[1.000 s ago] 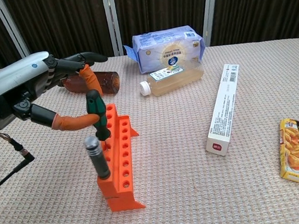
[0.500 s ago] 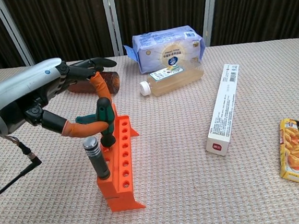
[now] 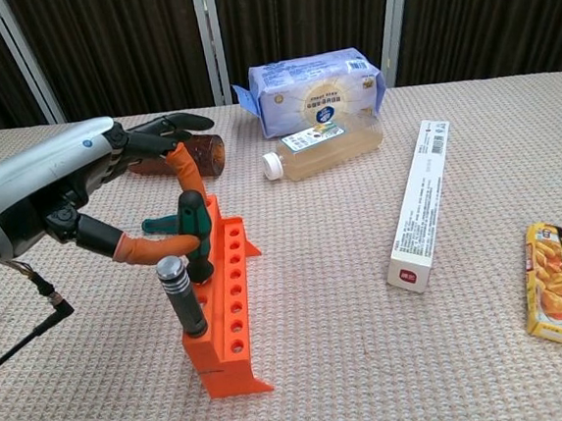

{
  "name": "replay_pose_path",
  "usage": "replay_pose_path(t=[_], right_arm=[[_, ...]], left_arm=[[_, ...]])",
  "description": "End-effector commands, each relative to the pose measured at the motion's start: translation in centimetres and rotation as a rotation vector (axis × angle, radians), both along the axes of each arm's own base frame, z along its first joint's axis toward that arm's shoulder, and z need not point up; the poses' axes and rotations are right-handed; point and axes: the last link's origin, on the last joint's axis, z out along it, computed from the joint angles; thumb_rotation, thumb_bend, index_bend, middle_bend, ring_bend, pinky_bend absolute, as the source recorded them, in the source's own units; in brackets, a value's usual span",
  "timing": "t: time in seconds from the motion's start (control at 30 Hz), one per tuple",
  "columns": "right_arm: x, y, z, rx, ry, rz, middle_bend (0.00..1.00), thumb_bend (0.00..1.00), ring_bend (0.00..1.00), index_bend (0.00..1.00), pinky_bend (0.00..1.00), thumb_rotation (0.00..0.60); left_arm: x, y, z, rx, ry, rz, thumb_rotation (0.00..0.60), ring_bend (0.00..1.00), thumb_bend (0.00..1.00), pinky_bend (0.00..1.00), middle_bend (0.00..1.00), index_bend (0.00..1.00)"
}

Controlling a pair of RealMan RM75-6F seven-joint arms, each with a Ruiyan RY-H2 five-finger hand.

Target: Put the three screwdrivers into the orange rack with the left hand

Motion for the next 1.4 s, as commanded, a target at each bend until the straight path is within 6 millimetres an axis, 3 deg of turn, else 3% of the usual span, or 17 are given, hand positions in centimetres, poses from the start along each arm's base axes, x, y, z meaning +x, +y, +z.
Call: replay_pose_path(t=[0.03,0.23,0.4,0.6,0.8,0.97,1.07,1.2,1.4], right_arm=[[0.0,0.0,0.0,0.000,0.000,0.001,0.00,0.00,0.00,0.00,0.00,0.600],[0.0,0.0,0.0,0.000,0.000,0.000,0.00,0.00,0.00,0.00,0.00,0.600],[0.0,0.0,0.0,-0.001,0.000,-0.001,0.00,0.00,0.00,0.00,0.00,0.600],[0.0,0.0,0.1,-0.004,-0.001,0.000,0.00,0.00,0.00,0.00,0.00,0.600],[0.0,0.1,0.1,-0.006,0.000,0.001,0.00,0.00,0.00,0.00,0.00,0.600],[0.2,0.1,0.2,-0.006,0.001,0.010,0.00,0.00,0.00,0.00,0.00,0.600],[0.2,0.1,0.2,-0.005,0.001,0.012,0.00,0.00,0.00,0.00,0.00,0.600],[0.4,0.2,0.2,-0.006,0.000,0.018,0.00,0.00,0.00,0.00,0.00,0.600],[0.6,0.3,0.3,-0.008,0.003,0.025,0.00,0.00,0.00,0.00,0.00,0.600]], left_arm=[[0.0,0.0,0.0,0.000,-0.001,0.001,0.600,0.00,0.24,0.00,0.01,0.52],[-0.1,-0.1,0.0,-0.001,0.011,-0.001,0.600,0.00,0.23,0.00,0.00,0.44],[-0.1,-0.1,0.0,-0.003,0.025,-0.005,0.600,0.00,0.19,0.00,0.00,0.29],[0.1,-0.2,0.3,0.005,0.016,-0.012,0.600,0.00,0.19,0.00,0.00,0.26],[0.3,-0.1,3.2,0.094,-0.018,-0.028,0.600,0.00,0.19,0.00,0.00,0.25],[-0.4,1.6,5.8,0.211,0.030,-0.007,0.600,0.00,0.26,0.00,0.00,0.32],[-1.1,3.0,6.7,0.270,0.122,0.004,0.600,0.00,0.33,0.00,0.00,0.41],[-2.0,5.4,7.5,0.381,0.367,-0.014,0.600,0.00,0.35,0.00,0.00,0.45],[-2.2,7.7,6.3,0.462,0.752,-0.120,0.600,0.00,0.35,0.00,0.00,0.46]])
